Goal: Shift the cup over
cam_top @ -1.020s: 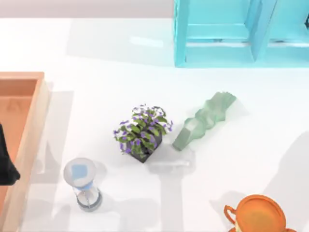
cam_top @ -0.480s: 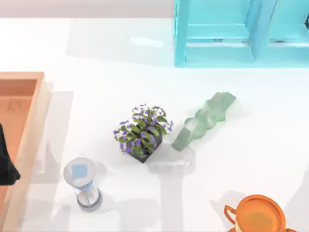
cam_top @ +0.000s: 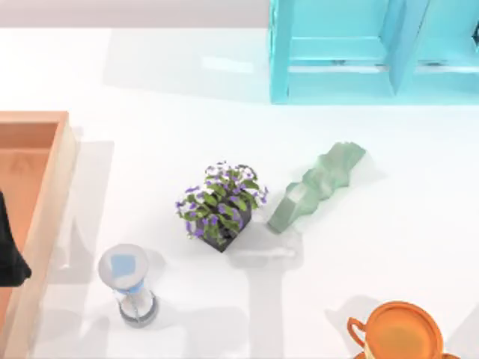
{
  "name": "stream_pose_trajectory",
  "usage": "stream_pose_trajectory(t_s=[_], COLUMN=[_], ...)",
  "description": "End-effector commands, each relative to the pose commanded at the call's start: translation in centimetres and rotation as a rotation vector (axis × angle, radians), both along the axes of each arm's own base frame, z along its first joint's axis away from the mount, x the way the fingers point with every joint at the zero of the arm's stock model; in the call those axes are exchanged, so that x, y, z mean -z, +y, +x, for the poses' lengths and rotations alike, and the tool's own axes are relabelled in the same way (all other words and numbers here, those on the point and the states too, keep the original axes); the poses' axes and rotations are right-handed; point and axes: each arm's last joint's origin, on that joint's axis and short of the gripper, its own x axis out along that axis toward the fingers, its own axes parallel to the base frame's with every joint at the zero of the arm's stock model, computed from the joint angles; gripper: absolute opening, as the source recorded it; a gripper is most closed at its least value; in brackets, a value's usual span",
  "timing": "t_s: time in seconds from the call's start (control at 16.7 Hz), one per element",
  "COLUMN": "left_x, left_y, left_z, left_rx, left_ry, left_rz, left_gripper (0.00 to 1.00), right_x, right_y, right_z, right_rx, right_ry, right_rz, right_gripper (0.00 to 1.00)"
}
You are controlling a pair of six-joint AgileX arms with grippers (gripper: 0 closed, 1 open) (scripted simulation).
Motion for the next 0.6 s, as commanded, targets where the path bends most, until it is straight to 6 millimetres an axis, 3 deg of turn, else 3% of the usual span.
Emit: stream_pose_trajectory(t_s=[0.3, 0.6], left_x=[0.0, 0.0], left_y=[0.0, 0.0], left_z=[0.0, 0.0], left_rx=[0.0, 0.0], left_ry=[0.0, 0.0], left_rz=[0.0, 0.0], left_gripper=[1.0, 1.0], right_x=[0.61, 0.61], right_y=[0.03, 0.03], right_z=[-0.09, -0.09], right_rx=[0.002, 0.002], right_ry=[0.003, 0.003], right_rz=[0.002, 0.002], right_gripper=[0.0, 0.38])
